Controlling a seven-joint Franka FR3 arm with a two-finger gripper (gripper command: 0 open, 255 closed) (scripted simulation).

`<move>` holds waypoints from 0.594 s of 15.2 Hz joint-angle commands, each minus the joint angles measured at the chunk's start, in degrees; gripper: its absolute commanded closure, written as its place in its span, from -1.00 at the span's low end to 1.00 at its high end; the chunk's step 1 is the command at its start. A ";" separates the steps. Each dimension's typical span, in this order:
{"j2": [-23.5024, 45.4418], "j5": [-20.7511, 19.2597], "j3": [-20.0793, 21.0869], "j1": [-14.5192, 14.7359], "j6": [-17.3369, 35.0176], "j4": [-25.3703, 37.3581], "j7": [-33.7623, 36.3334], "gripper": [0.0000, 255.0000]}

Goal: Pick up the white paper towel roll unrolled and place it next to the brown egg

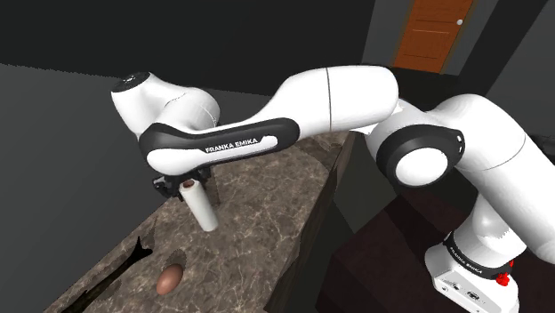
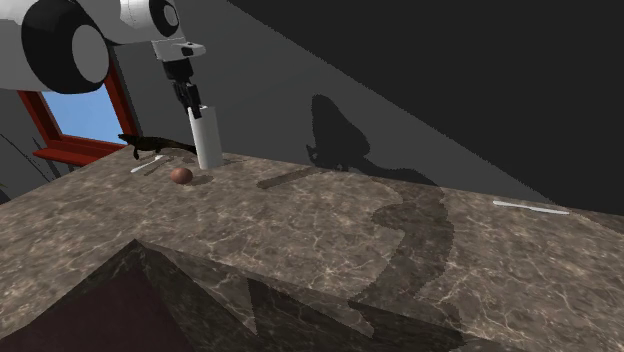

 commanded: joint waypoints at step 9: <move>0.66 -0.39 -0.10 -0.59 7.13 -6.57 1.10 1.00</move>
